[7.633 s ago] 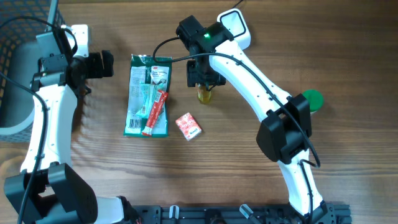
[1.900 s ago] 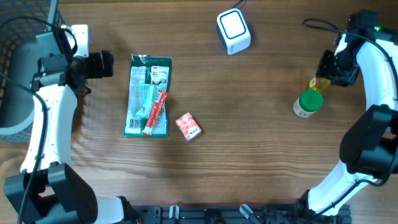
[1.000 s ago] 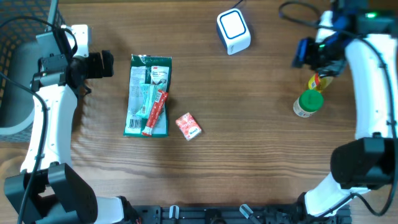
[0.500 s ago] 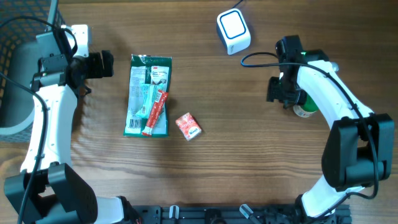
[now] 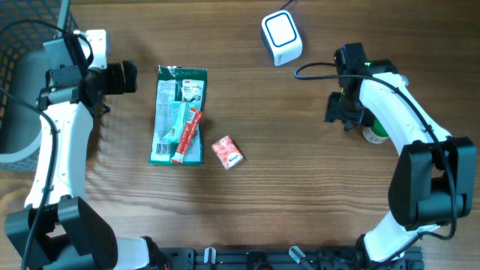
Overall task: Scan the item barcode
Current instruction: 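Move the empty right gripper back toward the table center, then lower the right gripper onto the red-white snack box and grasp it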
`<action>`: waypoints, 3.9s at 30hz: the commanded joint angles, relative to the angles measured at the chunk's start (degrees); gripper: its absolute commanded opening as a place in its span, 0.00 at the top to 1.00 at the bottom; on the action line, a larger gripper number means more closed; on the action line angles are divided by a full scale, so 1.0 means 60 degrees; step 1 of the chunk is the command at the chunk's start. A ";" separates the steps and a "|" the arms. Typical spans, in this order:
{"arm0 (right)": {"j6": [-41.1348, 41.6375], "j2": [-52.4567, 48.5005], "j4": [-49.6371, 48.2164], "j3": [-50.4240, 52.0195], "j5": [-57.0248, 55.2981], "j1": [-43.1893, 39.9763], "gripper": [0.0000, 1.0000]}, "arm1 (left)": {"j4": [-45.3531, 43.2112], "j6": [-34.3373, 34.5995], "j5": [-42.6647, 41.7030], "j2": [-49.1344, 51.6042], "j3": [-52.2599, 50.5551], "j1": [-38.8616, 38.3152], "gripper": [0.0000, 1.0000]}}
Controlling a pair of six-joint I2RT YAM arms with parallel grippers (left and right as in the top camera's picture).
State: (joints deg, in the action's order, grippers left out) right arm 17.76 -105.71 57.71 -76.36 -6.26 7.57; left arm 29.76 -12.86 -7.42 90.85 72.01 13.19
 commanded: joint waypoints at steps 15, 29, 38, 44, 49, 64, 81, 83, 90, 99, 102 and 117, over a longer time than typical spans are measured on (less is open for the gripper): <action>-0.0929 -0.0007 -0.1504 -0.0004 0.5876 0.2707 0.00 | -0.0025 -0.0142 -0.0113 -0.0124 0.0127 0.0029 0.00; -0.0933 -0.0007 -0.4189 -0.0004 0.5187 0.2692 0.00 | -0.0029 -0.0142 -0.0113 -0.0124 0.0127 0.0029 0.00; -0.0925 -0.0007 -0.4262 -0.0004 0.5191 0.2692 0.00 | -0.0025 -0.0142 -0.0113 -0.0124 0.0127 0.0029 0.00; -0.0929 -0.0007 -0.4262 -0.0004 0.5187 0.2692 0.00 | -0.0025 -0.0142 -0.0113 -0.0124 0.0127 0.0029 0.00; -0.0929 -0.0007 -0.4262 -0.0004 0.5184 0.2692 0.00 | -0.0025 -0.0142 -0.0113 -0.0124 0.0127 0.0029 0.00; 0.2000 -0.0007 -0.4182 -0.0004 0.5406 0.2692 0.00 | -0.0025 -0.0142 -0.0113 -0.0124 0.0127 0.0029 0.00; -0.1191 -0.0339 -0.3687 -0.0004 0.3818 0.4801 0.44 | -0.0025 -0.0142 -0.0113 -0.0124 0.0127 0.0029 0.00; -0.1169 -0.0506 -0.3636 -0.0004 0.3432 0.5136 0.45 | -0.0025 -0.0146 -0.0113 -0.0124 0.0127 0.0029 0.00; -0.0674 -0.0973 -0.3432 -0.0004 0.3442 0.5293 0.45 | -0.0025 -0.0142 -0.0113 -0.0124 0.0127 0.0029 0.00; -0.0678 -0.0976 -0.3395 0.0000 0.3442 0.5293 0.44 | -0.0025 -0.0142 -0.0109 -0.0124 0.0127 0.0029 0.00; -0.0681 -0.0976 -0.3399 -0.0004 0.3432 0.5293 0.44 | -0.0025 -0.0142 -0.0113 -0.0124 0.0127 0.0029 0.00; -0.0692 -0.1534 -0.3129 0.0000 0.4299 0.5300 0.52 | -0.0029 -0.0142 -0.0113 -0.0124 0.0127 0.0029 0.00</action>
State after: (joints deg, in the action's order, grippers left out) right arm 13.39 -112.31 37.95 -76.31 13.74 39.22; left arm 29.76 -12.86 -7.40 90.85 72.01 13.21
